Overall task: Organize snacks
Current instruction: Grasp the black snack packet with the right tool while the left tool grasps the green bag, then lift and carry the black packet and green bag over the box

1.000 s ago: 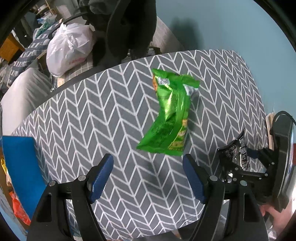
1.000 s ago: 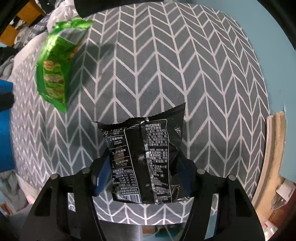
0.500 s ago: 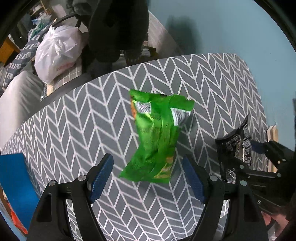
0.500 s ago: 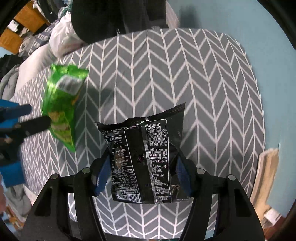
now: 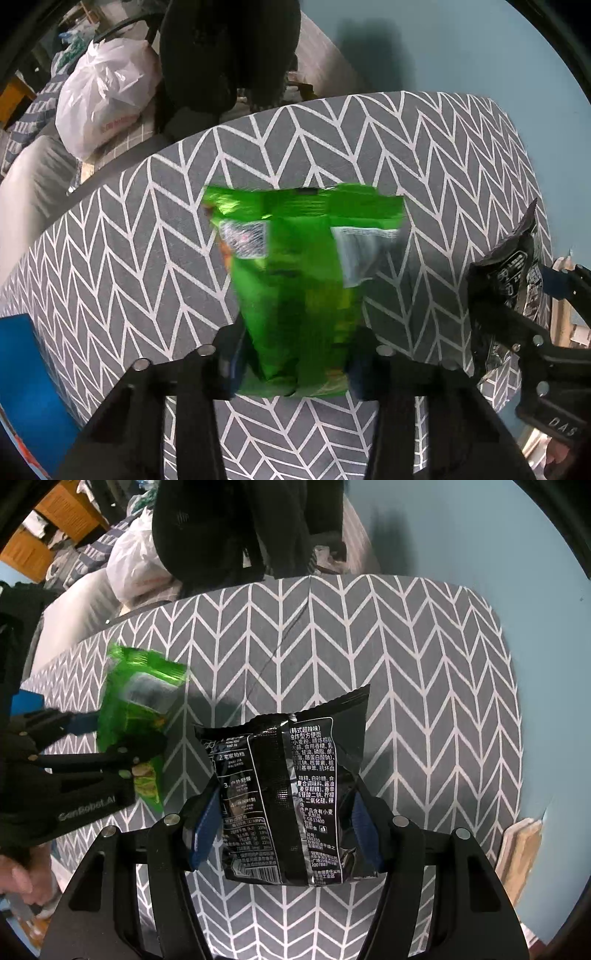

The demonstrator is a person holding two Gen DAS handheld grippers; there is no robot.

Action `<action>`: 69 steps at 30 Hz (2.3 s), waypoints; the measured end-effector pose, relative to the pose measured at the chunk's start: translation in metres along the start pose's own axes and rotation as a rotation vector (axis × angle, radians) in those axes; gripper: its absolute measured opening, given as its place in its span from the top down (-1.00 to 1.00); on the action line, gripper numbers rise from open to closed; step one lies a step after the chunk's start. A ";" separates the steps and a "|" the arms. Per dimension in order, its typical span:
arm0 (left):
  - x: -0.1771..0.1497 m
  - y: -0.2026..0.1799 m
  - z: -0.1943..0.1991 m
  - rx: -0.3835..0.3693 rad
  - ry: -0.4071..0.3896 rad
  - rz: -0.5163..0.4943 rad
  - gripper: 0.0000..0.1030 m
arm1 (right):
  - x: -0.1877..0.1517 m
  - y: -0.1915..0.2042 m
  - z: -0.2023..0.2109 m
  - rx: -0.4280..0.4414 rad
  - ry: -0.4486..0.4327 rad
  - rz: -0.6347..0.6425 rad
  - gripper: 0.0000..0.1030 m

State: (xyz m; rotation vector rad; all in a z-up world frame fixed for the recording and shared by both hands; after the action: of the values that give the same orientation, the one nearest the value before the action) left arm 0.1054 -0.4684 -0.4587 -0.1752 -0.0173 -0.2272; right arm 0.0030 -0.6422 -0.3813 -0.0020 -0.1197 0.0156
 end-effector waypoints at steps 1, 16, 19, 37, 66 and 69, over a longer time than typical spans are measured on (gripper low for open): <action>0.000 0.000 0.001 0.002 -0.002 -0.003 0.30 | -0.005 -0.001 -0.001 0.001 -0.002 -0.001 -0.24; -0.023 0.025 0.048 -0.007 -0.048 0.058 0.37 | -0.007 0.006 0.026 0.010 -0.040 0.020 -0.24; -0.030 0.030 0.063 0.004 -0.066 0.061 0.37 | -0.004 0.011 0.035 0.007 -0.050 0.042 -0.24; -0.079 0.063 0.142 0.020 -0.176 0.098 0.37 | 0.002 0.077 0.089 0.039 -0.105 0.187 -0.24; -0.164 0.196 0.210 0.043 -0.279 0.349 0.37 | 0.018 0.272 0.127 0.158 -0.163 0.433 -0.24; -0.175 0.213 0.214 0.050 -0.285 0.381 0.37 | 0.022 0.295 0.127 0.172 -0.165 0.457 -0.24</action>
State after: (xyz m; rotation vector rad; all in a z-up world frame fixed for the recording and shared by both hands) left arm -0.0162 -0.1878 -0.2912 -0.1571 -0.2701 0.1798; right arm 0.0047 -0.3469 -0.2533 0.1441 -0.2810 0.4835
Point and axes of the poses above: each gripper's, at about its wrist camera, not at the fingertips, and z roughly against the way its jaws point, y to its left, x to its top, the point moved 4 cm from there along -z, roughly the way its jaws point, and after that the axes turned 7 degrees about -x, right-handed, at the moved point
